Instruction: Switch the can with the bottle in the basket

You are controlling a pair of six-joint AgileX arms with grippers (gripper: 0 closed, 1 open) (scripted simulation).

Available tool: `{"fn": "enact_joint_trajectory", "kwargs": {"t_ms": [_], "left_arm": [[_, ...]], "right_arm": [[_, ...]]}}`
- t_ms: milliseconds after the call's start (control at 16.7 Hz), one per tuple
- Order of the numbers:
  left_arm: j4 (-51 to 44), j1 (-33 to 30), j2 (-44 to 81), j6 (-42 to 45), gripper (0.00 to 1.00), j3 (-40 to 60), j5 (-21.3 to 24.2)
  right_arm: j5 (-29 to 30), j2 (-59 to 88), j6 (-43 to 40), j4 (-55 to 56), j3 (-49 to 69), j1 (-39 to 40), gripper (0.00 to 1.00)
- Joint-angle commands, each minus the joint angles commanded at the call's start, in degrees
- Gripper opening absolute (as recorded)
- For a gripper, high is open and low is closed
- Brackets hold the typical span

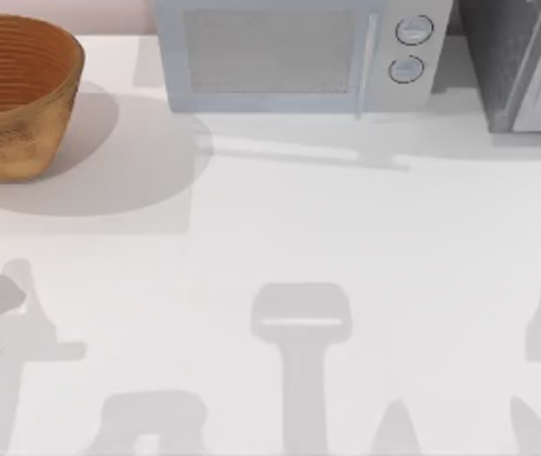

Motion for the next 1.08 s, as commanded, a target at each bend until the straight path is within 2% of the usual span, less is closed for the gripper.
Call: {"fn": "enact_joint_trajectory", "kwargs": {"t_ms": [300, 420, 1080], "left_arm": [[0.0, 0.0, 0.5, 0.1, 0.00, 0.1, 0.2], [0.9, -1.0, 3.0, 0.4, 0.00, 1.2, 2.3], [17.6, -9.6, 37.1, 1.3, 0.00, 16.5, 25.7]], "right_arm": [[0.0, 0.0, 0.0, 0.0, 0.0, 0.0, 1.00], [0.0, 0.0, 0.0, 0.0, 0.0, 0.0, 1.00], [0.0, 0.0, 0.0, 0.0, 0.0, 0.0, 1.00]]}}
